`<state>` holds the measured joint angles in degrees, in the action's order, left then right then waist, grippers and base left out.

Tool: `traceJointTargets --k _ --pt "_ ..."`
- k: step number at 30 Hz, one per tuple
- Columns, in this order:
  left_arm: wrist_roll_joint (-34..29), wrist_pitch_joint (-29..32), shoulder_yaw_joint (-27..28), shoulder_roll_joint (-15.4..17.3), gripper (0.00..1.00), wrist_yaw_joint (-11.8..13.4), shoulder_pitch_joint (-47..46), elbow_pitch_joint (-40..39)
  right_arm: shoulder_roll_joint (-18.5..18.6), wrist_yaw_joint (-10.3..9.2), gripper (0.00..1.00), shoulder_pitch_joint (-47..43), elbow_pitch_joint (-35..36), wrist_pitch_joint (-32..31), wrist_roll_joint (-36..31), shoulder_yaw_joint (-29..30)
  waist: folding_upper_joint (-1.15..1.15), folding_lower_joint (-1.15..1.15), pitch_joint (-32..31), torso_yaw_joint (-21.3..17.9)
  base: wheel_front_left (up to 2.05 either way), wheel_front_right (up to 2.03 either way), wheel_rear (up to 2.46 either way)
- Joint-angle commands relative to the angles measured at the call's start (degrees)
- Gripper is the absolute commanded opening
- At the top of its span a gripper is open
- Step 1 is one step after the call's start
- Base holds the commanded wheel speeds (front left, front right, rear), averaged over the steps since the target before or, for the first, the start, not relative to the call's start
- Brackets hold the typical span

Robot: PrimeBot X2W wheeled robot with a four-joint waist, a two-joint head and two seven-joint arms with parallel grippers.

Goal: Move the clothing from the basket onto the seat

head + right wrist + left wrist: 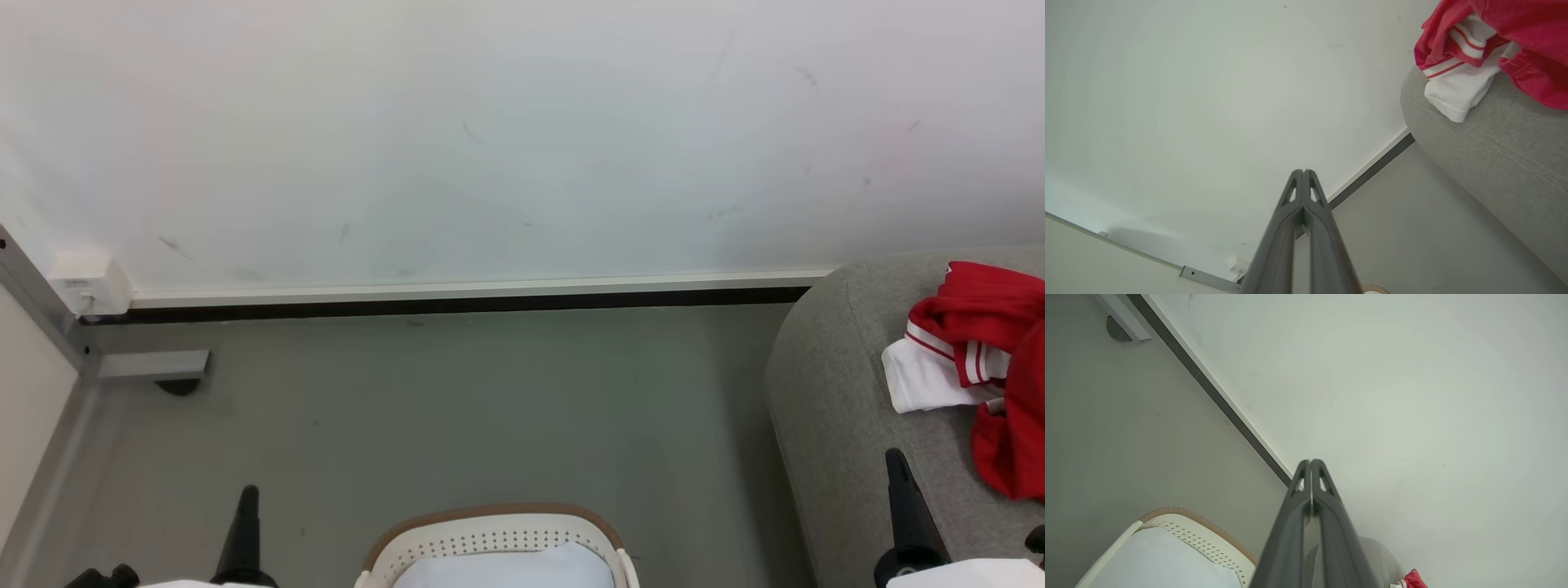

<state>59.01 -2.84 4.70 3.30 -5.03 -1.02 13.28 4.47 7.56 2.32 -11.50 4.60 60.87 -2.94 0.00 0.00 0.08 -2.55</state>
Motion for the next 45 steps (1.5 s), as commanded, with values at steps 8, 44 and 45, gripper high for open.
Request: traceJointTargets --k 8,44,45 --pt "6.0 1.7 0.5 0.1 0.00 -0.7 -1.8 -0.2 0.5 -0.07 0.00 1.8 -0.1 -1.5 5.9 1.4 0.00 0.00 0.0 0.3 0.00 0.00 0.00" --pt "23.6 6.7 1.5 -0.2 0.00 -1.9 -4.2 0.4 0.2 -0.10 0.00 3.3 -1.6 -6.6 23.4 5.3 0.00 0.00 0.1 1.6 0.00 0.00 0.00" --pt "24.0 6.9 1.5 -0.2 0.00 -2.0 -4.3 0.4 0.1 -0.10 0.00 3.3 -1.7 -6.7 23.8 5.4 0.00 0.00 0.1 1.6 0.00 0.00 0.00"
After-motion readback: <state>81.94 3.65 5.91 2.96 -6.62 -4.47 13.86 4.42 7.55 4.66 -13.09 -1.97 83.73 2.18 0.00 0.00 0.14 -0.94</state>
